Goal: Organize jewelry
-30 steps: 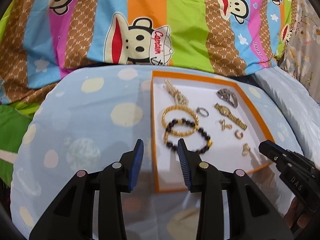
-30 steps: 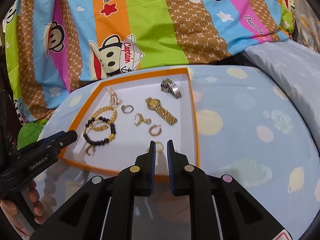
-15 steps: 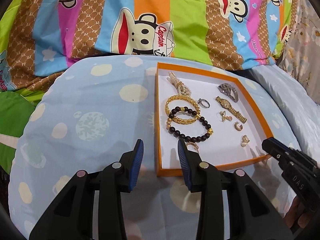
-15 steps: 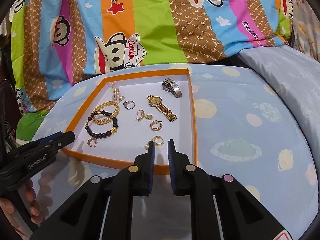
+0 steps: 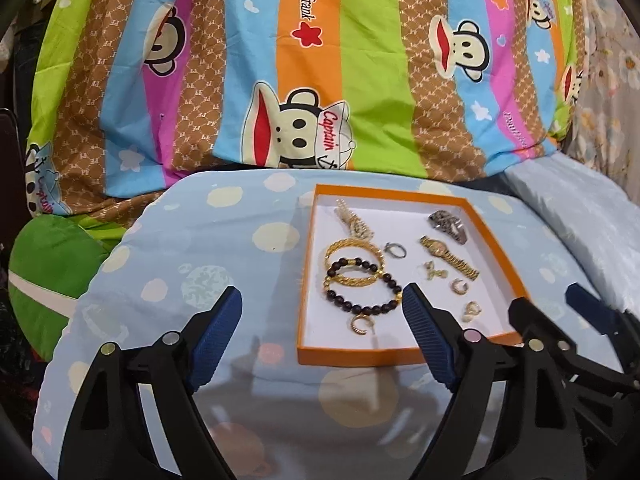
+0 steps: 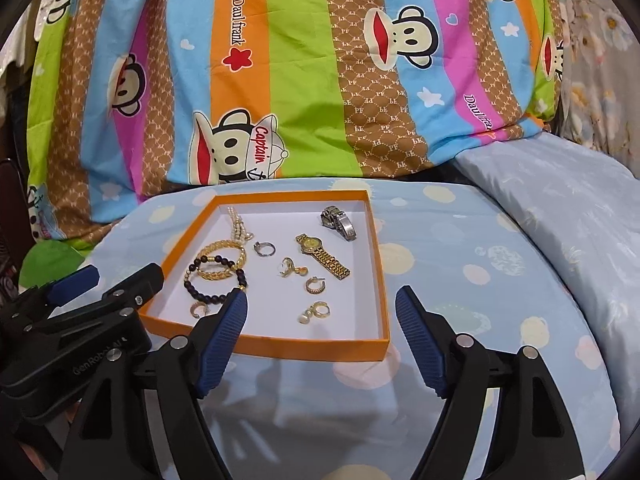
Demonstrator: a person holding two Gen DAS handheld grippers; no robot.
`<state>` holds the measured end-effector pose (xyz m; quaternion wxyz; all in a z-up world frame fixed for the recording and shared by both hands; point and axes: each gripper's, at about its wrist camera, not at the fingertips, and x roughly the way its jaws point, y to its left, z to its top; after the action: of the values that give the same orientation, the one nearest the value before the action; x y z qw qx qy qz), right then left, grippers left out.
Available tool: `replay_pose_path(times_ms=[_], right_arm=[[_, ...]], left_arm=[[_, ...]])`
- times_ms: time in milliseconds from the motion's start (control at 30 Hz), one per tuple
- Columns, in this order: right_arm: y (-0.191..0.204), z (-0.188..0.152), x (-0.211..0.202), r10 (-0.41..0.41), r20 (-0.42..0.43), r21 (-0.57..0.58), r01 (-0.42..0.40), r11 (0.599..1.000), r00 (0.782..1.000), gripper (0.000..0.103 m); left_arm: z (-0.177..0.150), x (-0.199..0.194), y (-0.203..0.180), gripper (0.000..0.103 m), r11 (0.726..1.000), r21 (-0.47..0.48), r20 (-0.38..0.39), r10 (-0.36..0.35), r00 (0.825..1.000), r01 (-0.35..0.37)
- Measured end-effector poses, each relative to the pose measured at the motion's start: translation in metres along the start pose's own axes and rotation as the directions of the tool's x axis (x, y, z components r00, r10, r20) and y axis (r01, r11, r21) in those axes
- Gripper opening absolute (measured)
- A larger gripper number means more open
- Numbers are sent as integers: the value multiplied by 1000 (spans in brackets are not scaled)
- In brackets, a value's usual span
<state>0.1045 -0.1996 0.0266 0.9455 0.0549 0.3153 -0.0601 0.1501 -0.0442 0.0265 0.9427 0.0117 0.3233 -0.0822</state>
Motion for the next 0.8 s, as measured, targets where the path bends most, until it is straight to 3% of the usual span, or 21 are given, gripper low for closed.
replay_pose_path(times_ms=[200, 800], right_arm=[[-1, -3, 8, 27, -27, 21, -26, 999, 999, 78], [4, -5, 8, 8, -33, -3, -8, 1000, 999, 78]], left_arm=[[-5, 5, 3, 80, 1000, -8, -10, 21, 1000, -21], [-8, 11, 3, 80, 999, 7, -34, 53, 998, -53]])
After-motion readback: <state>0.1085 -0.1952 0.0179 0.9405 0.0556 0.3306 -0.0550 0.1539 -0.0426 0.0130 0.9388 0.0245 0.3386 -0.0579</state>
